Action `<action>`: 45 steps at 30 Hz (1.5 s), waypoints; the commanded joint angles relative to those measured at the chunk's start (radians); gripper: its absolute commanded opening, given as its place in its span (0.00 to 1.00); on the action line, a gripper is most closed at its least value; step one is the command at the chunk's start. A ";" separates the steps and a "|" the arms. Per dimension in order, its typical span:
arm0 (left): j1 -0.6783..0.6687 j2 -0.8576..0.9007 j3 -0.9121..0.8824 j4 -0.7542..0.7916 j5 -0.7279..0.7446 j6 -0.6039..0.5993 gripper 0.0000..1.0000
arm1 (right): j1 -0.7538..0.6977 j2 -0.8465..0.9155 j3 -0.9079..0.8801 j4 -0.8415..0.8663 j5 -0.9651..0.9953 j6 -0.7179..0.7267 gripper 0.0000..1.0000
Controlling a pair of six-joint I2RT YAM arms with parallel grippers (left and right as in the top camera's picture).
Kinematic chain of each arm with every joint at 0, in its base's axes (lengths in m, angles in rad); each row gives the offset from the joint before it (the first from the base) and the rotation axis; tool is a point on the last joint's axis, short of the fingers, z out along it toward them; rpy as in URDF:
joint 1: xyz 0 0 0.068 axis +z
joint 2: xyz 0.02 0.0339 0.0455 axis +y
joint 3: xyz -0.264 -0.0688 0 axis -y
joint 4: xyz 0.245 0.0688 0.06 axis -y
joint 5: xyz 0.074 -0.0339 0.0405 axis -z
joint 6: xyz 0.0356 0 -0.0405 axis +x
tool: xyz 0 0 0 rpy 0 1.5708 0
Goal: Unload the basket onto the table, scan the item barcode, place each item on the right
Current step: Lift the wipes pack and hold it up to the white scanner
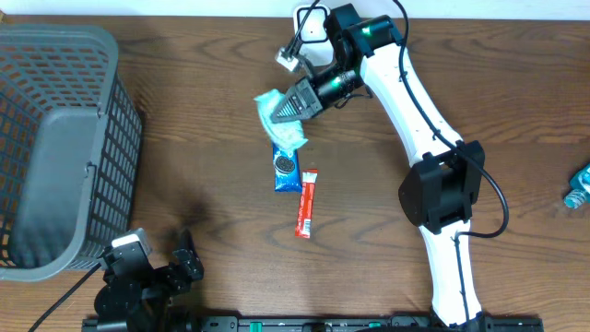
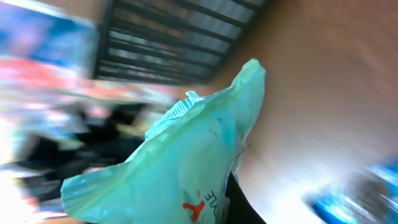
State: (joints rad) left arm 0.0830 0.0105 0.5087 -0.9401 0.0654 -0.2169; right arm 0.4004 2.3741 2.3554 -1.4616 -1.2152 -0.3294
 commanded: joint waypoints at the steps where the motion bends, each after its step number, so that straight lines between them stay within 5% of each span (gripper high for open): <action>1: 0.000 -0.001 -0.001 -0.002 0.002 -0.006 0.98 | 0.012 -0.006 0.016 0.002 -0.345 0.060 0.01; 8: 0.000 -0.001 -0.001 -0.002 0.002 -0.006 0.98 | 0.018 -0.006 0.016 -0.094 -0.346 0.415 0.02; 20: 0.000 -0.001 -0.001 -0.002 0.002 -0.006 0.98 | 0.015 -0.006 0.016 -0.090 -0.308 0.424 0.02; 22: 0.000 -0.001 -0.001 -0.002 0.002 -0.006 0.98 | 0.013 -0.006 0.016 -0.045 -0.161 0.391 0.02; 28: 0.000 -0.001 -0.001 -0.002 0.002 -0.006 0.98 | 0.063 -0.006 0.017 -0.004 0.736 0.533 0.02; 31: 0.000 -0.001 -0.001 -0.002 0.002 -0.006 0.98 | 0.095 -0.009 0.018 0.008 0.973 0.546 0.02; 39: 0.000 -0.001 -0.001 -0.002 0.001 -0.006 0.98 | 0.149 -0.008 0.018 0.221 1.223 0.328 0.01; 45: 0.000 -0.001 -0.001 -0.002 0.002 -0.006 0.98 | 0.144 -0.006 0.018 0.432 1.440 0.323 0.01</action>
State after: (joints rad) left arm 0.0830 0.0105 0.5087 -0.9401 0.0654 -0.2169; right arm 0.5529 2.3741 2.3554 -1.0824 0.0418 0.0395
